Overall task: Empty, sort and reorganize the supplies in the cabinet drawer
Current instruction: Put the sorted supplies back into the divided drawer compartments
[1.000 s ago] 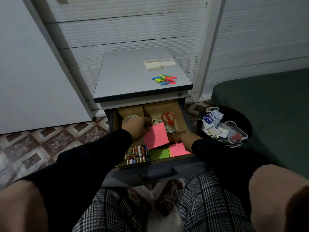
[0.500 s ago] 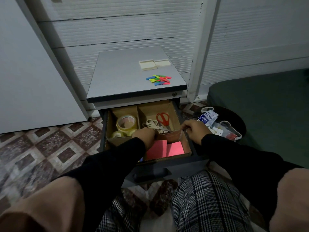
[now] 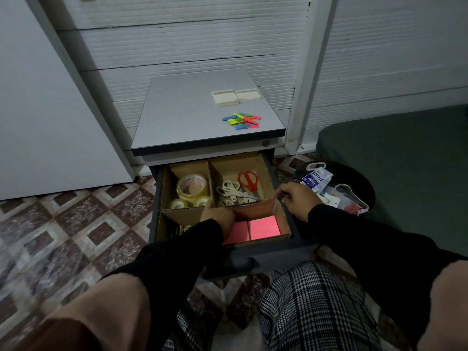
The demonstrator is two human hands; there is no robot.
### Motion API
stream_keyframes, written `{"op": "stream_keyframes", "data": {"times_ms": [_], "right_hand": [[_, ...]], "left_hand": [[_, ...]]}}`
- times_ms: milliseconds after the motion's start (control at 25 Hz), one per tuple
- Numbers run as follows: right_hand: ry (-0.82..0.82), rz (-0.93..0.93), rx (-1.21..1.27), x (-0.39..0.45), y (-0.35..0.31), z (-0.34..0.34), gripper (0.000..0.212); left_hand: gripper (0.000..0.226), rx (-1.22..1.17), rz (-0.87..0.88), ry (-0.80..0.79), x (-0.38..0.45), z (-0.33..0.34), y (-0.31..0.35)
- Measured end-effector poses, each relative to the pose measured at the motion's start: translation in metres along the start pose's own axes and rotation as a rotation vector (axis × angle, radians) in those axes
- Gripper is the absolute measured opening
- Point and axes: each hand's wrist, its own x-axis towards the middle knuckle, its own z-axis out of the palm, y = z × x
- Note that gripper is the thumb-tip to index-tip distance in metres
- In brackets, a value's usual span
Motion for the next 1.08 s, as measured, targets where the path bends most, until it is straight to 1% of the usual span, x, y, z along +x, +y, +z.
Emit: {"op": "stream_keyframes", "data": {"times_ms": [120,200,320,440,560,720,800,880,1080], "right_hand": [[-0.035,-0.012,-0.035,0.001,-0.003,0.002,0.028],[-0.04,-0.012,-0.047,0.002,-0.005,0.002,0.028],[-0.053,-0.03,-0.061,0.003,-0.008,0.001,0.028],[-0.051,-0.036,-0.057,0.01,-0.013,-0.005,0.029],[-0.044,-0.064,-0.074,0.025,-0.025,-0.02,0.028],[0.001,-0.068,-0.073,0.053,-0.047,-0.049,0.028],[0.037,-0.076,-0.063,0.068,-0.058,-0.063,0.027],[0.059,-0.097,-0.059,0.086,-0.065,-0.074,0.026],[0.098,-0.127,-0.107,0.149,-0.078,-0.094,0.029]], "left_hand": [[0.034,0.034,0.015,-0.05,0.0,0.0,0.001],[0.034,0.007,0.024,-0.083,0.001,0.0,0.0],[0.034,-0.155,0.056,-0.107,0.003,0.001,-0.006],[0.033,-0.335,0.156,-0.134,0.002,-0.01,-0.019],[0.03,-0.46,0.192,-0.028,0.0,-0.04,-0.036],[0.025,-0.633,0.144,0.213,0.009,-0.086,-0.063],[0.022,-0.714,0.114,0.289,0.018,-0.105,-0.078],[0.022,-0.726,0.087,0.332,0.029,-0.12,-0.091],[0.028,-0.676,0.043,0.364,0.075,-0.15,-0.12]]}}
